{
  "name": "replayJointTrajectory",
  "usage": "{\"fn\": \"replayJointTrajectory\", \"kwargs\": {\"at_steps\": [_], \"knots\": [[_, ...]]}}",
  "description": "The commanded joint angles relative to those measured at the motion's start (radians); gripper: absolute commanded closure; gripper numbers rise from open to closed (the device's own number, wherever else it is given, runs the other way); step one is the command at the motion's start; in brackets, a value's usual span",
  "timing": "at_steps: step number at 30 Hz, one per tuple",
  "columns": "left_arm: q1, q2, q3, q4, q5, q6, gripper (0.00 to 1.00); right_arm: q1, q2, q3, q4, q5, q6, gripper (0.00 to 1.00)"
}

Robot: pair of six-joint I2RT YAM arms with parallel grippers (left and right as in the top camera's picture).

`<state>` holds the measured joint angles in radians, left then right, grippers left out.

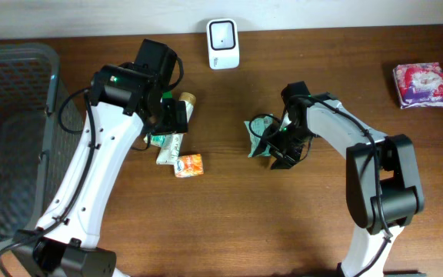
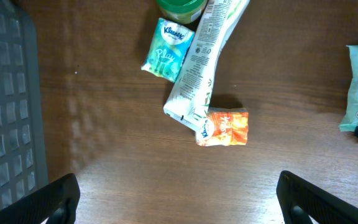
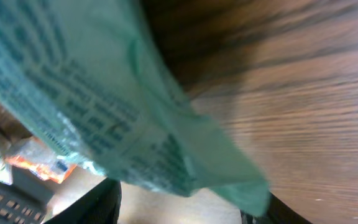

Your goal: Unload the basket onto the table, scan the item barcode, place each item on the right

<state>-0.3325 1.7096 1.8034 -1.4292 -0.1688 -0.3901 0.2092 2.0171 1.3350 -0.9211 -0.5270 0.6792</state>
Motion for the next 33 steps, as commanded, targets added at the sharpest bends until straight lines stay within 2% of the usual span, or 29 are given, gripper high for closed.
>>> {"fn": "replayJointTrajectory", "kwargs": {"at_steps": [1, 2, 3, 4, 7, 9, 10, 11, 13, 14, 15, 18, 22, 23, 24, 26, 27, 28, 32, 33], "knots": [[0.006, -0.004, 0.002, -0.001, 0.000, -0.013, 0.01, -0.053, -0.012, -0.005, 0.011, 0.080, -0.107, 0.48], [0.006, -0.004, 0.002, -0.001, 0.000, -0.013, 0.01, -0.084, -0.012, 0.006, 0.010, 0.080, -0.168, 0.50], [0.006, -0.004, 0.002, -0.001, 0.000, -0.013, 0.01, -0.124, -0.012, 0.026, 0.008, 0.072, -0.228, 0.67], [0.006, -0.004, 0.002, -0.001, 0.000, -0.013, 0.01, -0.149, -0.012, 0.039, 0.010, 0.064, -0.252, 0.79], [0.006, -0.004, 0.002, -0.001, 0.000, -0.013, 0.01, -0.242, -0.012, 0.153, 0.027, -0.037, -0.423, 0.75], [0.006, -0.004, 0.002, -0.001, 0.000, -0.013, 0.01, -0.256, -0.012, 0.187, 0.028, -0.190, -0.459, 0.57], [0.006, -0.004, 0.002, -0.001, 0.000, -0.014, 0.01, -0.247, -0.012, 0.187, -0.015, -0.199, -0.459, 0.32], [0.006, -0.004, 0.002, -0.001, 0.000, -0.013, 0.01, -0.229, -0.012, 0.182, -0.079, -0.199, -0.453, 0.25], [0.006, -0.004, 0.002, -0.001, 0.000, -0.013, 0.01, -0.182, -0.012, 0.140, -0.096, -0.169, -0.391, 0.25], [0.006, -0.004, 0.002, -0.001, 0.000, -0.013, 0.01, -0.148, -0.011, 0.106, -0.079, -0.085, -0.303, 0.28], [0.006, -0.004, 0.002, -0.001, 0.000, -0.013, 0.01, -0.104, -0.011, 0.063, -0.037, -0.004, -0.186, 0.42], [0.006, -0.004, 0.002, -0.001, 0.000, -0.013, 0.01, -0.058, -0.011, 0.047, 0.037, 0.024, -0.125, 0.56], [0.006, -0.004, 0.002, -0.001, 0.000, -0.013, 0.01, -0.061, -0.011, 0.047, 0.151, 0.249, -0.091, 0.59], [0.006, -0.004, 0.002, -0.001, 0.000, -0.013, 0.01, -0.061, -0.011, 0.047, 0.252, 0.248, -0.159, 0.59], [0.006, -0.004, 0.002, -0.001, 0.000, -0.013, 0.01, -0.061, -0.012, 0.048, 0.285, 0.201, -0.194, 0.54], [0.006, -0.004, 0.002, -0.001, 0.000, -0.013, 0.01, -0.063, -0.012, 0.064, 0.354, 0.062, -0.313, 0.34], [0.006, -0.004, 0.002, -0.001, 0.000, -0.013, 0.01, -0.068, -0.012, 0.074, 0.351, 0.035, -0.312, 0.29], [0.006, -0.004, 0.002, -0.001, 0.000, -0.013, 0.01, -0.072, -0.012, 0.074, 0.351, 0.000, -0.312, 0.20], [0.006, -0.004, 0.002, -0.001, 0.000, -0.013, 0.01, -0.112, -0.011, 0.060, 0.283, 0.008, -0.329, 0.16], [0.006, -0.004, 0.002, -0.001, 0.000, -0.013, 0.01, -0.129, -0.011, 0.048, 0.282, 0.007, -0.332, 0.12]]}}
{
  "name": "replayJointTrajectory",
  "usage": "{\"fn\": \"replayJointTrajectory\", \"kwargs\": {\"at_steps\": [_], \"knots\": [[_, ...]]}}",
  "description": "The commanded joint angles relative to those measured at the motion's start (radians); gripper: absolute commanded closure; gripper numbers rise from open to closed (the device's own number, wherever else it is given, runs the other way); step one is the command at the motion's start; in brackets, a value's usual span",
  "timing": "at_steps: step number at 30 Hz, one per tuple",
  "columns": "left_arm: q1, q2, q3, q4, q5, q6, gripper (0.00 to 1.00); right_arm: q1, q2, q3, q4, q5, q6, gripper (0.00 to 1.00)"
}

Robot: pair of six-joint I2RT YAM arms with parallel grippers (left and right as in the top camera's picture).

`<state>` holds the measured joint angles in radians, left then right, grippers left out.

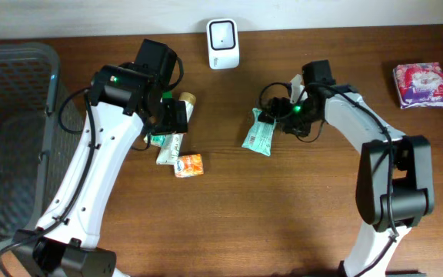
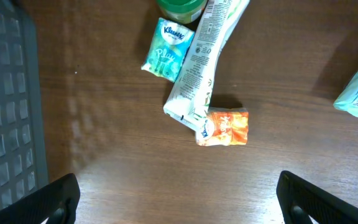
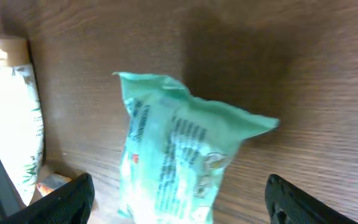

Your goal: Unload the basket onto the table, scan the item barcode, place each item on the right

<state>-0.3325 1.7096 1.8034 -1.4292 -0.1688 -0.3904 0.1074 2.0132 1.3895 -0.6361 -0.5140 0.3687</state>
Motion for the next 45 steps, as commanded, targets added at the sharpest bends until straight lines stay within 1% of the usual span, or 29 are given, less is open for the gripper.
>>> {"fn": "replayJointTrajectory", "kwargs": {"at_steps": [1, 2, 4, 5, 9, 11, 12, 13, 15, 17, 18, 20, 22, 23, 25, 28, 31, 33, 34, 35, 36, 37, 39, 41, 45], "knots": [[0.006, -0.004, 0.002, -0.001, 0.000, -0.013, 0.01, -0.050, -0.006, -0.032, 0.002, -0.015, -0.022, 0.12], [0.006, -0.004, 0.002, -0.001, 0.000, -0.013, 0.01, -0.056, -0.005, -0.056, 0.019, -0.038, -0.033, 0.13], [0.006, -0.004, 0.002, -0.001, 0.000, -0.013, 0.01, -0.048, 0.001, -0.118, 0.116, -0.134, -0.032, 0.14], [0.006, -0.004, 0.002, -0.001, 0.000, -0.013, 0.01, -0.041, 0.006, -0.139, 0.156, -0.148, -0.024, 0.21], [0.006, -0.004, 0.002, -0.001, 0.000, -0.013, 0.01, 0.005, 0.058, -0.149, 0.253, -0.153, 0.033, 0.23], [0.006, -0.004, 0.002, -0.001, 0.000, -0.013, 0.01, 0.019, 0.077, -0.149, 0.286, -0.160, 0.032, 0.43], [0.006, -0.004, 0.002, -0.001, 0.000, -0.013, 0.01, 0.023, 0.077, -0.149, 0.296, -0.160, 0.032, 0.48], [0.006, -0.004, 0.002, -0.001, 0.000, -0.013, 0.01, 0.023, 0.077, -0.149, 0.299, -0.160, 0.032, 0.65], [0.006, -0.004, 0.002, -0.001, 0.000, -0.013, 0.01, 0.023, 0.077, -0.149, 0.307, -0.198, 0.028, 0.90], [0.006, -0.004, 0.002, -0.001, 0.000, -0.013, 0.01, 0.023, 0.077, -0.149, 0.320, -0.257, 0.028, 0.96], [0.006, -0.004, 0.002, -0.001, 0.000, -0.013, 0.01, 0.023, 0.073, -0.148, 0.337, -0.360, 0.029, 0.96], [0.006, -0.004, 0.002, -0.001, 0.000, -0.013, 0.01, 0.023, 0.042, -0.134, 0.431, -0.526, 0.029, 0.96], [0.006, -0.004, 0.002, -0.001, 0.000, -0.013, 0.01, 0.023, -0.009, -0.076, 0.436, -0.529, 0.032, 0.96], [0.006, -0.004, 0.002, -0.001, 0.000, -0.013, 0.01, 0.023, -0.048, -0.018, 0.435, -0.529, 0.032, 0.96], [0.006, -0.004, 0.002, -0.001, 0.000, -0.013, 0.01, 0.023, -0.109, 0.021, 0.432, -0.539, 0.050, 0.96], [0.006, -0.004, 0.002, -0.001, 0.000, -0.013, 0.01, 0.015, -0.137, 0.021, 0.431, -0.738, 0.058, 0.96], [0.006, -0.004, 0.002, -0.001, 0.000, -0.013, 0.01, -0.023, -0.137, 0.021, 0.378, -0.741, 0.054, 0.96], [0.006, -0.004, 0.002, -0.001, 0.000, -0.013, 0.01, -0.036, -0.137, 0.021, 0.380, -0.826, 0.051, 0.96], [0.006, -0.004, 0.002, -0.001, 0.000, -0.013, 0.01, -0.036, -0.137, 0.021, 0.380, -0.825, 0.051, 0.96], [0.006, -0.004, 0.002, -0.001, 0.000, -0.013, 0.01, -0.035, -0.137, 0.021, 0.378, -0.797, 0.051, 0.96], [0.006, -0.004, 0.002, -0.001, 0.000, -0.013, 0.01, -0.034, -0.137, 0.021, 0.336, -0.683, 0.051, 0.96], [0.006, -0.004, 0.002, -0.001, 0.000, -0.013, 0.01, -0.028, -0.137, 0.021, 0.274, -0.518, 0.051, 0.96], [0.006, -0.004, 0.002, -0.001, 0.000, -0.013, 0.01, -0.015, -0.137, 0.021, 0.220, -0.269, 0.051, 0.96], [0.006, -0.004, 0.002, -0.001, 0.000, -0.013, 0.01, 0.015, -0.137, 0.021, 0.180, -0.074, 0.051, 0.96], [0.006, -0.004, 0.002, -0.001, 0.000, -0.013, 0.01, 0.055, -0.137, 0.021, 0.195, -0.057, 0.050, 0.96]]}}
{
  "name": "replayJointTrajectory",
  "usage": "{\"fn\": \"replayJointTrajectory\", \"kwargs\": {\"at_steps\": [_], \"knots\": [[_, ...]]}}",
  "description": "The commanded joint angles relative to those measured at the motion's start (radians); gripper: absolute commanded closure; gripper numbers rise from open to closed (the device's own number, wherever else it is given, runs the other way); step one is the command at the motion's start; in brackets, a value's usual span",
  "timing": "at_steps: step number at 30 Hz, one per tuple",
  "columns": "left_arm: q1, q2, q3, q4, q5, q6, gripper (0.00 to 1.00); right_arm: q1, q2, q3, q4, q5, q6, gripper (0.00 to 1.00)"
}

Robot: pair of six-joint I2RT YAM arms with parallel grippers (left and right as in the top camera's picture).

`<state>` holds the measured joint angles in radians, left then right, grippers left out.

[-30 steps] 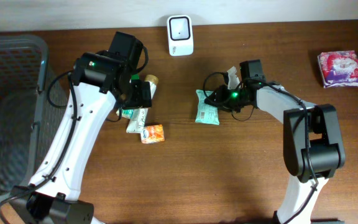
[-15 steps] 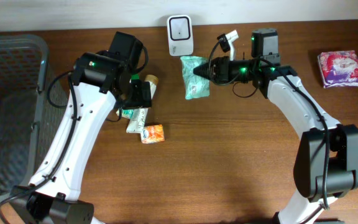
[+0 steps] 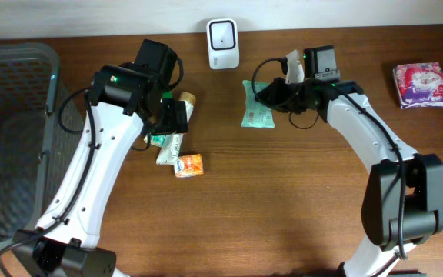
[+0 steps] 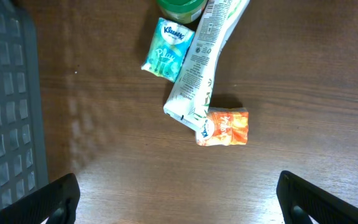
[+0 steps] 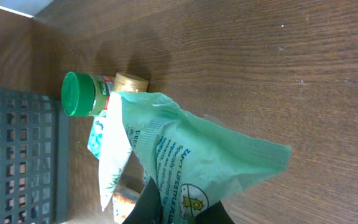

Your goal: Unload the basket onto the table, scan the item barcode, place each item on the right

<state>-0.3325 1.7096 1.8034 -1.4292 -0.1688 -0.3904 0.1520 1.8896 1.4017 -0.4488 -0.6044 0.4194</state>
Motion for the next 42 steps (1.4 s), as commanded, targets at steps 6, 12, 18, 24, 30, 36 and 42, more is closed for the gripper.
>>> {"fn": "replayJointTrajectory", "kwargs": {"at_steps": [6, 12, 18, 24, 30, 36, 42], "knots": [[0.006, -0.004, 0.002, -0.001, 0.000, -0.013, 0.01, 0.012, -0.014, 0.009, 0.037, -0.109, -0.101, 0.96], [0.006, -0.004, 0.002, -0.001, 0.000, -0.013, 0.01, 0.012, -0.013, 0.009, 0.037, -0.099, -0.101, 0.96], [0.006, -0.004, 0.002, -0.001, 0.000, -0.013, 0.01, 0.012, -0.013, 0.009, 0.037, -0.099, -0.097, 0.96], [0.006, -0.004, 0.002, -0.001, 0.000, -0.013, 0.01, 0.012, -0.013, 0.009, 0.037, -0.098, -0.098, 0.96], [0.006, -0.004, 0.002, -0.001, 0.000, -0.013, 0.01, 0.012, -0.013, 0.009, 0.037, -0.098, -0.098, 0.96], [0.006, -0.004, 0.002, -0.001, 0.000, -0.013, 0.01, 0.012, -0.013, 0.009, 0.034, -0.077, -0.098, 0.96], [0.006, -0.004, 0.002, -0.001, 0.000, -0.013, 0.01, 0.112, -0.013, 0.009, -0.119, 0.780, 0.076, 0.96]]}}
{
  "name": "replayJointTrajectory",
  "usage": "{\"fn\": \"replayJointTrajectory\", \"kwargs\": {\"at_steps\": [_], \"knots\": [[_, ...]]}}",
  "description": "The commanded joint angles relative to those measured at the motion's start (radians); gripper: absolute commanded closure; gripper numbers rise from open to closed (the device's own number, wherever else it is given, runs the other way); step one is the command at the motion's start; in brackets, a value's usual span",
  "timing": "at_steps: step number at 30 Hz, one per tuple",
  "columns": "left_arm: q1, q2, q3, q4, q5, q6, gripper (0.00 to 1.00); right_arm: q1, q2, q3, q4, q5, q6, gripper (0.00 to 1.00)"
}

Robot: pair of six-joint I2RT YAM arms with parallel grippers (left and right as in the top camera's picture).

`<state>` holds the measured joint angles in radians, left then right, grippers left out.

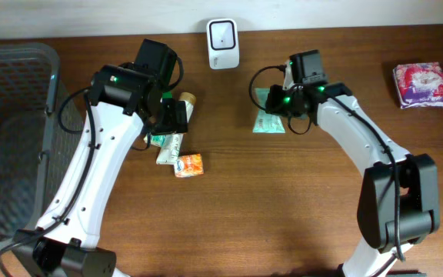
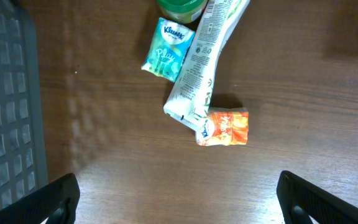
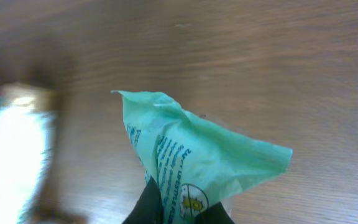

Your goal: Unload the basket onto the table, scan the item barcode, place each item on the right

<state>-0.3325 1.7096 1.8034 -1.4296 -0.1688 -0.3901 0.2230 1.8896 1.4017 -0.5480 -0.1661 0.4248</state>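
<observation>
A green printed packet (image 1: 269,115) (image 3: 191,155) hangs pinched in my right gripper (image 1: 289,104) (image 3: 178,208), which is shut on it above the table, right of and below the white barcode scanner (image 1: 223,33). My left gripper (image 2: 178,199) is open and empty, high over a small pile: a white printed tube (image 2: 202,62), a blue Kleenex pack (image 2: 166,48), an orange packet (image 2: 223,127) and a green-lidded jar (image 2: 180,7). The same pile shows under the left arm (image 1: 177,142) in the overhead view.
A dark mesh basket (image 1: 10,131) fills the left end of the table. A pink and purple packet (image 1: 422,84) lies at the far right. The back wall runs just behind the scanner.
My right gripper has moved a little right and down with the green packet, away from the spot just right of the scanner. The left arm has not moved.
My right gripper was at the green packet mid-table. It then held the packet lifted, then carried it up close beside the scanner, and now holds it slightly lower and to the right. The left gripper stayed open over the pile throughout.
</observation>
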Motion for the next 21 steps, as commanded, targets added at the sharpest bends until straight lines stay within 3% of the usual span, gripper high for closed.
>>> {"fn": "replayJointTrajectory", "kwargs": {"at_steps": [1, 4, 7, 14, 16, 19, 21], "knots": [[0.006, -0.004, 0.002, -0.001, 0.000, -0.013, 0.01, 0.060, -0.013, 0.008, -0.046, 0.461, 0.113, 0.96], [0.006, -0.004, 0.002, -0.001, 0.000, -0.013, 0.01, 0.072, -0.013, 0.008, -0.095, 0.536, 0.116, 0.96], [0.006, -0.004, 0.002, -0.001, 0.000, -0.013, 0.01, 0.072, 0.022, 0.008, -0.265, 0.665, 0.115, 0.96], [0.006, -0.004, 0.002, -0.001, 0.000, -0.013, 0.01, 0.078, 0.066, 0.005, -0.448, 0.687, 0.089, 0.94], [0.006, -0.004, 0.002, -0.001, 0.000, -0.014, 0.01, 0.110, 0.068, 0.005, -0.447, 0.613, 0.078, 0.90], [0.006, -0.004, 0.002, -0.001, 0.000, -0.013, 0.01, 0.224, 0.148, 0.005, -0.460, 0.682, 0.078, 0.85], [0.006, -0.004, 0.002, -0.001, 0.000, -0.013, 0.01, 0.258, 0.171, 0.005, -0.470, 0.678, 0.078, 0.75]]}}
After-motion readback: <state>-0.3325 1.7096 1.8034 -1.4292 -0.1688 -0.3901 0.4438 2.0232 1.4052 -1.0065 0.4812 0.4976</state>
